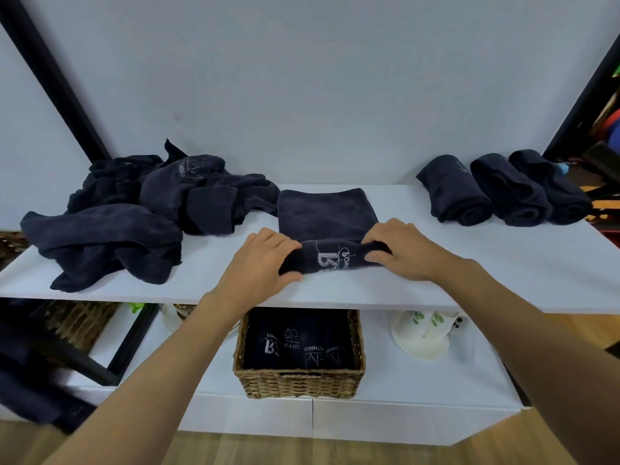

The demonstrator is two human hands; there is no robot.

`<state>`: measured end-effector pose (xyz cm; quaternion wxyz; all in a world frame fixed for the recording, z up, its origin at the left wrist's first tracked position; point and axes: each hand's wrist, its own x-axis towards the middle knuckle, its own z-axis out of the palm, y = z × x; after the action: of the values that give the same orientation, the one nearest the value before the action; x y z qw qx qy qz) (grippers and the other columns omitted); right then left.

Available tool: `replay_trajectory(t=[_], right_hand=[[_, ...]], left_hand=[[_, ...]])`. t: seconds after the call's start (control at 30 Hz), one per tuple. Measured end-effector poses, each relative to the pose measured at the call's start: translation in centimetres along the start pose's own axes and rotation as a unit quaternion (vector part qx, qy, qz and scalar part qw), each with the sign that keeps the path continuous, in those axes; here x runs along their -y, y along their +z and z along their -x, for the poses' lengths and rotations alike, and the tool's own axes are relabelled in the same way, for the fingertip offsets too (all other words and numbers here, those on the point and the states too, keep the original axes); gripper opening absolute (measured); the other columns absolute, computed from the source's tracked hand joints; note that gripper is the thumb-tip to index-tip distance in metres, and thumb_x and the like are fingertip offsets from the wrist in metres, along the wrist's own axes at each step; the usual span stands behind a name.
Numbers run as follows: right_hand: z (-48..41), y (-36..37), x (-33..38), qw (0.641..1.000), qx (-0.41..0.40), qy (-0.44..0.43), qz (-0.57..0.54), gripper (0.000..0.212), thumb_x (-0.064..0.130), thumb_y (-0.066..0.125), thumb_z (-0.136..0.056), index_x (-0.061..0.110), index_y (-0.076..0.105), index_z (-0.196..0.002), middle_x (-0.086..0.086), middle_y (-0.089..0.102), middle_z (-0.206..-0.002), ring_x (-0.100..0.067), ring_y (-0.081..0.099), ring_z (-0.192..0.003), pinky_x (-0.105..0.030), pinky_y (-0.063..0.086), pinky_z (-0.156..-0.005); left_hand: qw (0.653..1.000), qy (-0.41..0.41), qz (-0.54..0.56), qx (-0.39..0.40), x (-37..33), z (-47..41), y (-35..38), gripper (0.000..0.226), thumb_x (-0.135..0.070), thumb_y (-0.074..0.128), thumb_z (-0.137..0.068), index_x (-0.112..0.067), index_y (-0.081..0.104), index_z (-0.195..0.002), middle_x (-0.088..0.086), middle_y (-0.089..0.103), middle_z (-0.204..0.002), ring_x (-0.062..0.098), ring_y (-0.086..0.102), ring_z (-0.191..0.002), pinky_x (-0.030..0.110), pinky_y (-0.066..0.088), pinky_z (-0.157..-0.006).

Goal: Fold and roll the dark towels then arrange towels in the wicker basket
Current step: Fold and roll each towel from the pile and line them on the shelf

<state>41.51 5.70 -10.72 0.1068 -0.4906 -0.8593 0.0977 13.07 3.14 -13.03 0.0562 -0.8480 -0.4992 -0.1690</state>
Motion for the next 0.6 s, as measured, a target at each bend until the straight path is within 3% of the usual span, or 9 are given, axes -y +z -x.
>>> replay_trajectory(t=[0.1,0.17,0.23,0.33,0.4,0.5,0.6], right_hand=[[-1.2,-1.1,-0.2,0.987,0.044,0.067,-0.136,0.012,0.028,0.055,-0.097,0.02,0.063,-0.102,-0.002,0.066,-0.096,-0.022,0.058,-0.088,-0.033,0.044,-0.078],[-1.8,-1.3,-0.3,0.974,0.028,0.097,-0.203,0.008,0.026,0.057,-0.096,0.021,0.062,-0.098,0.002,0.065,-0.087,-0.016,0.058,-0.079,-0.03,0.046,-0.071],[-2.3,-1.1,-0.4,0.967,0.0,0.123,-0.225,0.004,0.026,0.061,-0.094,0.023,0.06,-0.096,0.008,0.063,-0.081,-0.008,0.055,-0.073,-0.023,0.041,-0.066],[-2.9,-0.3,-1.2,0.977,-0.076,0.103,-0.168,0.006,0.026,0.066,-0.09,0.028,0.063,-0.094,0.007,0.061,-0.092,-0.008,0.056,-0.084,-0.024,0.041,-0.077],[-3.0,0.3,-1.7,0.989,-0.134,0.047,-0.048,0.007,0.025,0.065,-0.091,0.029,0.069,-0.094,0.007,0.06,-0.098,-0.011,0.055,-0.09,-0.032,0.04,-0.085],[-2.6,0.7,-2.3,0.982,-0.164,-0.059,0.077,0.021,0.034,0.058,-0.093,0.023,0.075,-0.1,0.005,0.063,-0.099,-0.02,0.055,-0.088,-0.038,0.039,-0.08],[-2.2,0.7,-3.4,0.986,-0.088,-0.087,0.113,0.051,0.057,0.058,-0.085,0.018,0.069,-0.116,0.004,0.061,-0.108,-0.02,0.054,-0.096,-0.038,0.039,-0.085]], left_hand=[[0.98,-0.092,0.174,0.018,0.3,-1.4,-0.8,0.031,-0.033,0.066,-0.091,-0.017,0.065,-0.118,0.0,0.067,-0.101,0.017,0.052,-0.097,0.023,0.04,-0.079],[0.955,-0.142,0.255,0.058,1.1,-2.7,-0.9,0.018,-0.027,0.06,-0.095,-0.019,0.067,-0.109,0.002,0.068,-0.096,0.019,0.059,-0.085,0.019,0.042,-0.067],[0.934,-0.176,0.296,0.093,1.7,-3.7,-0.8,0.014,-0.027,0.054,-0.098,-0.021,0.066,-0.102,0.002,0.068,-0.097,0.022,0.063,-0.087,0.018,0.044,-0.064],[0.894,-0.239,0.364,0.11,2.2,-5.4,-0.1,0.016,-0.029,0.053,-0.098,-0.02,0.065,-0.099,0.003,0.066,-0.099,0.018,0.061,-0.088,0.02,0.046,-0.063],[0.881,-0.27,0.373,0.105,2.3,-6.3,0.1,0.016,-0.031,0.056,-0.096,-0.018,0.065,-0.097,-0.003,0.063,-0.093,0.015,0.058,-0.084,0.023,0.047,-0.065],[0.908,-0.271,0.312,0.067,2.8,-6.9,0.2,0.016,-0.03,0.064,-0.092,-0.016,0.064,-0.097,-0.004,0.06,-0.094,0.014,0.057,-0.087,0.024,0.044,-0.069],[0.965,-0.172,0.187,-0.073,2.1,-6.2,0.5,0.007,-0.026,0.067,-0.09,-0.022,0.063,-0.091,-0.007,0.058,-0.092,0.011,0.052,-0.082,0.031,0.046,-0.081]])
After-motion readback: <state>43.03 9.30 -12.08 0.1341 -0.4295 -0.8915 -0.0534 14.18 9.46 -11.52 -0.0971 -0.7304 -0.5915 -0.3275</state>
